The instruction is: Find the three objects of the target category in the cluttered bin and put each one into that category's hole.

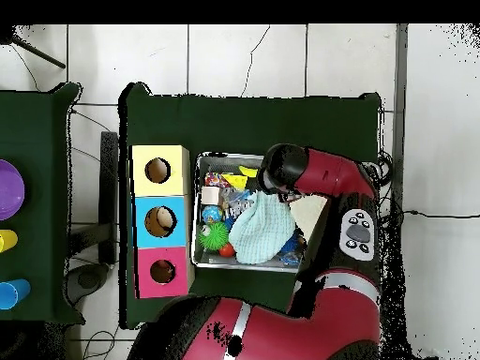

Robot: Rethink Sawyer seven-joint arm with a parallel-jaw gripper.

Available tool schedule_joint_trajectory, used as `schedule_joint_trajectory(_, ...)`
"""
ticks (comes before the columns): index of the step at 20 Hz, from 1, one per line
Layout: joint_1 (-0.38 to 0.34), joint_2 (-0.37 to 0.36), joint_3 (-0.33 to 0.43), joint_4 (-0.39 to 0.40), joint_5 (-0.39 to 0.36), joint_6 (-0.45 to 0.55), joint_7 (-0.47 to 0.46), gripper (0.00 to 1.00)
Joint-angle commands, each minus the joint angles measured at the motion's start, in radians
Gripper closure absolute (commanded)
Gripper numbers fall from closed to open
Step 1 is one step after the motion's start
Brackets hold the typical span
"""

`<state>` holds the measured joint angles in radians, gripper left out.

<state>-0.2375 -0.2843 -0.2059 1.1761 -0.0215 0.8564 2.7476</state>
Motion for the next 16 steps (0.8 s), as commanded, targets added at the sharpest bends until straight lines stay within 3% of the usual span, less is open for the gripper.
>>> schedule_joint_trajectory(1,-0.003,0.04,0.085,-0.02,-0.018,-0.009,-0.042,1.0)
schedule_joint_trajectory(11,-0.005,0.059,0.089,0.038,-0.028,-0.118,-0.029,1.0)
schedule_joint_trajectory(16,-0.014,0.086,0.092,-0.007,-0.029,-0.127,-0.041,1.0)
